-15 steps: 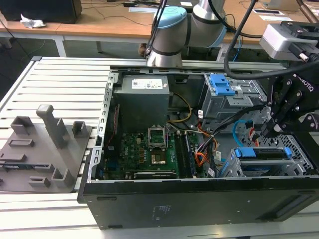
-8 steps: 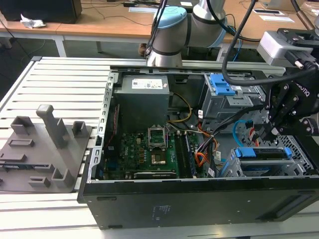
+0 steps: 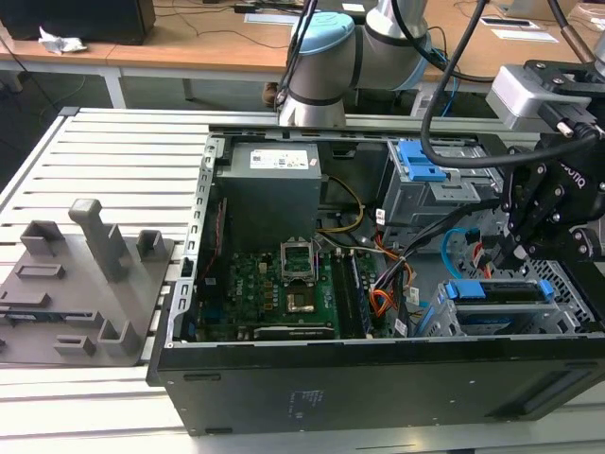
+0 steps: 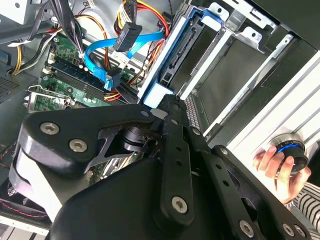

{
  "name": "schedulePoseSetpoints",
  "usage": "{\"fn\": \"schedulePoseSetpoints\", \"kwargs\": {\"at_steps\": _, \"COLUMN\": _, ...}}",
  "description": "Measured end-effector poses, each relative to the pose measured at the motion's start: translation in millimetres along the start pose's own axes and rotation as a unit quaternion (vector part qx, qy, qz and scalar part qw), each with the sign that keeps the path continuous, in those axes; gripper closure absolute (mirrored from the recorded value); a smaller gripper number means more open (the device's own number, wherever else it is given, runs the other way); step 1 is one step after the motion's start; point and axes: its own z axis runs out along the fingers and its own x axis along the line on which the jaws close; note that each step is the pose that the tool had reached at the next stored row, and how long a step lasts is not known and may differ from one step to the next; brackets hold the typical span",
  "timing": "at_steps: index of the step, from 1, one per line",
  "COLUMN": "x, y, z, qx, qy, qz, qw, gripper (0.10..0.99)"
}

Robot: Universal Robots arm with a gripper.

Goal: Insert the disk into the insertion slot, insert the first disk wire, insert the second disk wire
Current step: 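Insert the disk into the insertion slot, then insert the first disk wire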

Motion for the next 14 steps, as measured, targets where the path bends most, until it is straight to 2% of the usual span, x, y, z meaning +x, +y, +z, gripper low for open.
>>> {"fn": "schedulePoseSetpoints", "kwargs": {"at_steps": 14, "x": 0.0, "y": -0.4, "z": 0.0, "qx": 0.0000, "qy": 0.0000, "qz": 0.000, "qw": 1.0000, "gripper": 0.980}}
